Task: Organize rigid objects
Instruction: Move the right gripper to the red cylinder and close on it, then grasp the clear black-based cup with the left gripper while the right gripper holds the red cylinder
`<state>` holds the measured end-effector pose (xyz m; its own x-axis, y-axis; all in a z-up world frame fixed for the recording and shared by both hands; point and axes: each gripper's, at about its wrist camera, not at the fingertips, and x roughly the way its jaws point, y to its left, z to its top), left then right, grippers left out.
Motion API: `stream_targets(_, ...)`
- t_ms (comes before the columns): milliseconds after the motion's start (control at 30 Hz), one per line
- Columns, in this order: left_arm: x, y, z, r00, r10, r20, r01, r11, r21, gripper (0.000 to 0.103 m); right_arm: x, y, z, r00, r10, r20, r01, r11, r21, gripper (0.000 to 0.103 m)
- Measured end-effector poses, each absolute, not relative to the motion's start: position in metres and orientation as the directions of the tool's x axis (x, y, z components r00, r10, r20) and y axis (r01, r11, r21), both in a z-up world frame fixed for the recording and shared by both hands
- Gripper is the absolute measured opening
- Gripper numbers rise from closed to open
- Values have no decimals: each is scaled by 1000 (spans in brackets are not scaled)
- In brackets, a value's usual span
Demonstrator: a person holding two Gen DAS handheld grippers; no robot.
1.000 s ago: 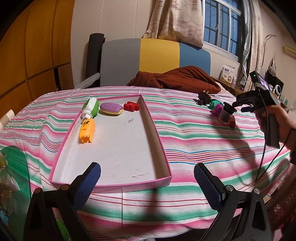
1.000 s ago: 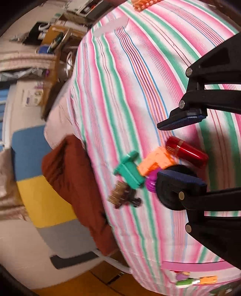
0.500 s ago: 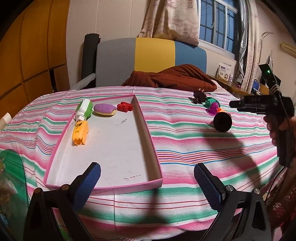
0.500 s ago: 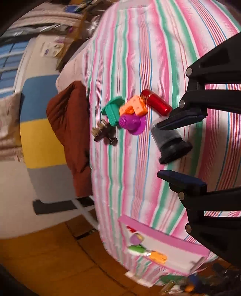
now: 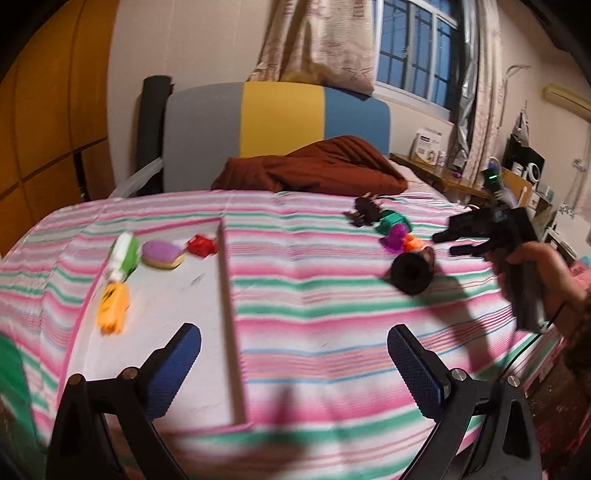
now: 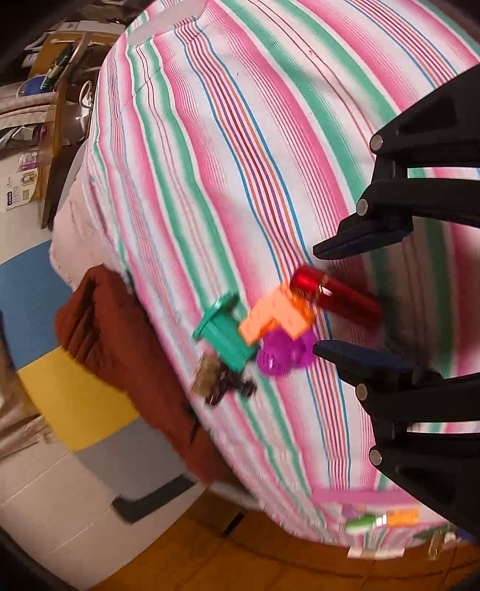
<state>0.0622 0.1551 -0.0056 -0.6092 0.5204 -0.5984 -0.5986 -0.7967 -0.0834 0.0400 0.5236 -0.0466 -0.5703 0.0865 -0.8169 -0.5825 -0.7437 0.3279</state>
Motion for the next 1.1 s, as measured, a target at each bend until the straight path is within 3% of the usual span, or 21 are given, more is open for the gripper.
stream_targets(133,61,188,3,-596,545,-589,-646,-761,-51,102,28,527,-62,-536,35,-843,-572,-750,333,45)
stream_targets(300,58,235,6,-567,575,-589,-706,-708,-11,103,28,532,-76,-473,21,-881,-599,-741,304,31)
stream_targets(467,48,291,5,-539,587,-604,-745,-666,17,103,38,537,-76,-412,67,-909,-639,-733,235,24)
stream_targets(700,8,358,-17,-513,479,-712,-728,-682,66,103,37,535,-75,-402,70,-913,-626,-749,219,24)
stream_targets(800,-6,364,-27,-521,424,-740,-709,-698,99,103,37,535,-75,-408,59,-911,-630,-741,233,24)
stream_targets(1100,-20,310,-36,-539,404,-739,-632,-774,38,103,40,533,-73,-406,64,-912,-630,-742,229,24)
